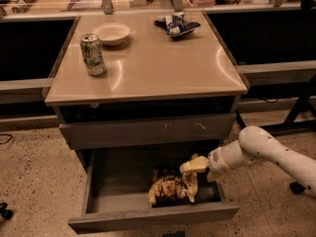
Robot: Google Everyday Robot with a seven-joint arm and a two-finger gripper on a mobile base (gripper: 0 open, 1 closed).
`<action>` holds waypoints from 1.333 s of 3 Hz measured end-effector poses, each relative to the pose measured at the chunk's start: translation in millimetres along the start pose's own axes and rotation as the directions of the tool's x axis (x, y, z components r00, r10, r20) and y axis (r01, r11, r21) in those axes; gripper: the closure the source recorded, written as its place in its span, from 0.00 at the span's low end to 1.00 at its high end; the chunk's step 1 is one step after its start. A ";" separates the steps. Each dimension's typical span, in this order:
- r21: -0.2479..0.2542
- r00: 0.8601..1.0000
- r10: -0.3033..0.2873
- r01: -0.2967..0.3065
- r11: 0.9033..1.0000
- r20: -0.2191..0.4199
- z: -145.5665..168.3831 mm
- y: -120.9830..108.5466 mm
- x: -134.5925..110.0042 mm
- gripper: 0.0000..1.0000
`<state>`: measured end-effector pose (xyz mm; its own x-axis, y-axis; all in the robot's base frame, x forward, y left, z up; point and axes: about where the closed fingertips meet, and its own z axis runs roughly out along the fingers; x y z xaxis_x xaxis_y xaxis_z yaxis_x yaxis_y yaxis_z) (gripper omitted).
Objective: Pick brown chip bag from middle drawer and place on counter
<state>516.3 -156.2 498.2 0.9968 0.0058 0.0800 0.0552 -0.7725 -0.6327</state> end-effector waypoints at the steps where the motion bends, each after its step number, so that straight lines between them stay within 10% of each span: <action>1: 0.006 0.998 0.014 -0.014 1.000 0.067 30.0 7.1 -9.3 0.23; 2: 0.006 0.992 0.025 -0.026 1.000 0.122 53.2 12.8 -16.5 0.25; 4: 0.007 0.992 0.025 -0.026 1.000 0.123 53.9 12.7 -16.7 0.67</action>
Offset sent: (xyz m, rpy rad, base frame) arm -0.0172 0.0320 -0.0741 -0.0028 0.1659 0.0838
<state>503.5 -131.9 447.4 0.9974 0.0650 -0.0311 0.0301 -0.7681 -0.6396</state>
